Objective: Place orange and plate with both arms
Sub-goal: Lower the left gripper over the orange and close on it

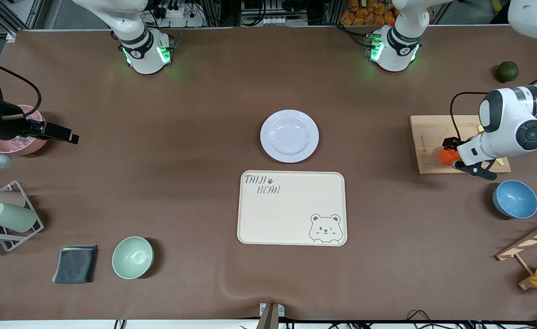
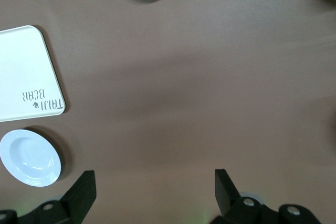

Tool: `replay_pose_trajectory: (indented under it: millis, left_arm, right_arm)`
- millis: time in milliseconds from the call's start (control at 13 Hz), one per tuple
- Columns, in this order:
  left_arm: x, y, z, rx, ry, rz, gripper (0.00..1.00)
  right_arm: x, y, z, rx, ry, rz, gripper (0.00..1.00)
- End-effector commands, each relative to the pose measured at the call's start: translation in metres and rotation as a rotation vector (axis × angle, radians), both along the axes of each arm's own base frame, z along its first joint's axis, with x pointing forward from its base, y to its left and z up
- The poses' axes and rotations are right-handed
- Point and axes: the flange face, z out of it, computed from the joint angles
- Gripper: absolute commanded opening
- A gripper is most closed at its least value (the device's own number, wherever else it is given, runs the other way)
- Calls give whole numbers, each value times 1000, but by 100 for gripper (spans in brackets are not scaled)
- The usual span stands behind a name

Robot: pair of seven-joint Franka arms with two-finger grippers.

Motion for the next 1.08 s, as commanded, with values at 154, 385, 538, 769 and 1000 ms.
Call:
replay_pose_trajectory:
  millis: [154,385,538,769,1000]
  left_arm:
    - [1,-2,-22,3,7,-43,100]
    - [0,-1,-36,27,21,-93,100]
    - [0,-2,-41,25,20,-98,100]
    - [3,-6,-34,35,11,-119,7]
    - [13,-26,0,44,-10,-152,3]
  right_arm:
    - [-1,0,1,19,3,3,100]
    - [-1,-1,2,20,1,3,100]
    - [0,-1,1,20,0,2,100]
    - [0,-3,1,21,0,-2,100]
    - [0,-1,1,21,-1,1,100]
